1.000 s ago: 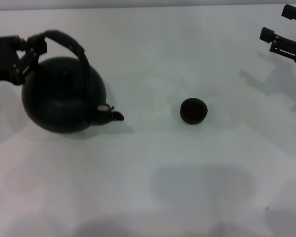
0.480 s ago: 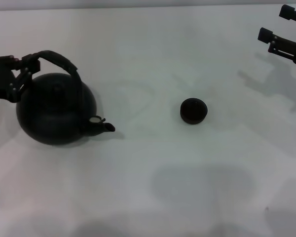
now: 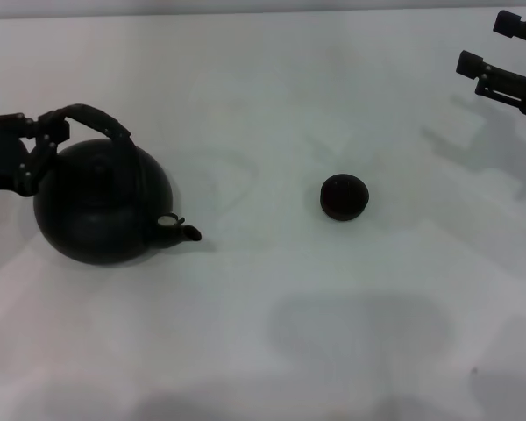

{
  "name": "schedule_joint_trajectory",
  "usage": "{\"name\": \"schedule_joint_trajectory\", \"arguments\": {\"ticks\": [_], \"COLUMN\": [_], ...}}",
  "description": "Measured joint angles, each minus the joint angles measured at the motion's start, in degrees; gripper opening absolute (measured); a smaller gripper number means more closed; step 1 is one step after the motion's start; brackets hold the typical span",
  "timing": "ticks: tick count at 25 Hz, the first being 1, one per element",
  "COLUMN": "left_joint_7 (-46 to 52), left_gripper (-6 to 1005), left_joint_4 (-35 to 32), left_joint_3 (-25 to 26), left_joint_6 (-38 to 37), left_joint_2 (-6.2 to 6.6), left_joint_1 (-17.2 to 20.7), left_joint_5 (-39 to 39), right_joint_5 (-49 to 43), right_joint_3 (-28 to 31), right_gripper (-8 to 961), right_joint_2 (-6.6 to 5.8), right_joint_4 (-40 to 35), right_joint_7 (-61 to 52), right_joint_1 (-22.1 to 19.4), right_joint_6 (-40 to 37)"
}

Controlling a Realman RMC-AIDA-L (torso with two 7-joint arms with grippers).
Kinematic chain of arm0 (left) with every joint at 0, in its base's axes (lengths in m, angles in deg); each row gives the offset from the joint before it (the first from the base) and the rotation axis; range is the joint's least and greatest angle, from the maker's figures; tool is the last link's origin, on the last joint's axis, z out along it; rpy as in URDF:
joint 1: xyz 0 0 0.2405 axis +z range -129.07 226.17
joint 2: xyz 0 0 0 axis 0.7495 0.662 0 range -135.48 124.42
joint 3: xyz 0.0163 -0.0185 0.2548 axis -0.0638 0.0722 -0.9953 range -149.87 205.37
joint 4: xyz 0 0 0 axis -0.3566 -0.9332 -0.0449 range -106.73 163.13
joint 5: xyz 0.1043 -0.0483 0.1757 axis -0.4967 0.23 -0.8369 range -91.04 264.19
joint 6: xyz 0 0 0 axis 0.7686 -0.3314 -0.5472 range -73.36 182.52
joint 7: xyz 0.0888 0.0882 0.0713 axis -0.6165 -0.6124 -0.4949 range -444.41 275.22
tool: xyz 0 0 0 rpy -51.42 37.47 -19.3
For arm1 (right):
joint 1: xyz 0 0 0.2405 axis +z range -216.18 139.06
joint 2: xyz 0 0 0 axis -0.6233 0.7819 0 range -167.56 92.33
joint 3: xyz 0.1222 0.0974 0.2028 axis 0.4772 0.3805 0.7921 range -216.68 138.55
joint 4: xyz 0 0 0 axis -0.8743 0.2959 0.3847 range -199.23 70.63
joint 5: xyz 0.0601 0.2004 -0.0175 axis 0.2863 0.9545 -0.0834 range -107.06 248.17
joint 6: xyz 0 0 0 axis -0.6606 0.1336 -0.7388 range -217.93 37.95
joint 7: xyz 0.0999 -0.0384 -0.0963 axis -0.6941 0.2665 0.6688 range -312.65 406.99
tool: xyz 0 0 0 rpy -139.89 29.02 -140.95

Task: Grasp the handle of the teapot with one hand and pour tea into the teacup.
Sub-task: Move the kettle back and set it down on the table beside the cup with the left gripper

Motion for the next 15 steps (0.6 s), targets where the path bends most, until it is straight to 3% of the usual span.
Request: {"name": "schedule_joint_trajectory", "arguments": {"ticks": [15], "left_joint_7": [-5.4], "left_gripper": [131], "left_joint_4": [2.8], "left_joint_3": [0.0], "left_joint_6": [0.0], "left_joint_2": [0.00], "left_joint_1": [0.2], "left_joint_5": [2.8], "right_joint_5": [0.0], "right_joint_3": [0.0], "right_gripper": [825], "right_joint_2": [-0.03], "right_joint_4": [0.1], "right_joint_7": [-0.4], "right_joint_1": [0.2], "right_joint_6": [0.1]}}
